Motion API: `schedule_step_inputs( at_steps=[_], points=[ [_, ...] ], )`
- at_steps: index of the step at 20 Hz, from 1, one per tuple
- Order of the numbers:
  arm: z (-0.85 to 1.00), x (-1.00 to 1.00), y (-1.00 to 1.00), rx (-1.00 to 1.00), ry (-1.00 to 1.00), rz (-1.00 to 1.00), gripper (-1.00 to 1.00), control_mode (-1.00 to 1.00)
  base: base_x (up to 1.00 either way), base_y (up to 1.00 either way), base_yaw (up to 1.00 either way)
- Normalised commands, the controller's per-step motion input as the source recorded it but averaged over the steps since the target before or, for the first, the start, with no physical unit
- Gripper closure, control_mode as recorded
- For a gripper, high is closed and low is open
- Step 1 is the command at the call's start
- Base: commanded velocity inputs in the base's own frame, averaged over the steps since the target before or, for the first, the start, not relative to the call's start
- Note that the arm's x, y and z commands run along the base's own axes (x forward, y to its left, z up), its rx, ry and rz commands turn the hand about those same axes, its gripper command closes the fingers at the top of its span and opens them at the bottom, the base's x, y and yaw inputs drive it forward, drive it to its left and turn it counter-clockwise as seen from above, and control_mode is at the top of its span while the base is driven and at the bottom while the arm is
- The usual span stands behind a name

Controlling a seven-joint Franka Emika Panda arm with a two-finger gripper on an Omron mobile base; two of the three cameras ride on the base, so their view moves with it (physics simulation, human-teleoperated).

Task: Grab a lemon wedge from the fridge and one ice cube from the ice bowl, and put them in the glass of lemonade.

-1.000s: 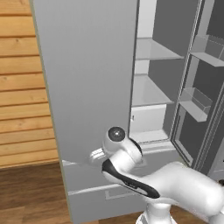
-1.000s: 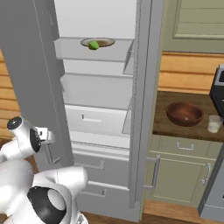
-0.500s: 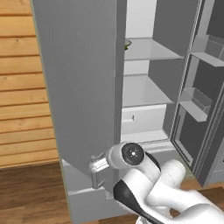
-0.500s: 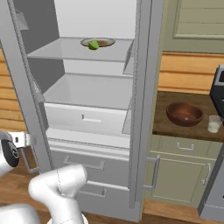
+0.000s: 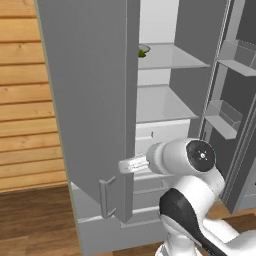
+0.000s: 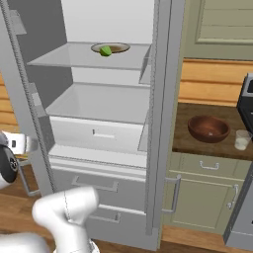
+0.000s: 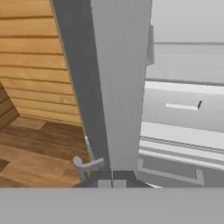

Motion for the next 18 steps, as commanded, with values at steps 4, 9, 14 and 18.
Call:
schedule_step_inputs(
  at_steps=[4,9,14,18],
  points=[
    [0.65,-0.02,-0.65,0.16,0.0,0.02,1.0,-1.0,0.0,0.0,0.0],
    [0.06,0.54,-0.83,0.31,0.13,-0.13,1.0,-1.0,0.0,0.0,0.0],
    [0.89,0.92,-0.47,0.25,0.53,-0.13,1.0,-1.0,0.0,0.0,0.0],
    [0.51,0.98,-0.1,0.19,0.49,-0.11,1.0,-1.0,0.0,0.0,0.0]
  ],
)
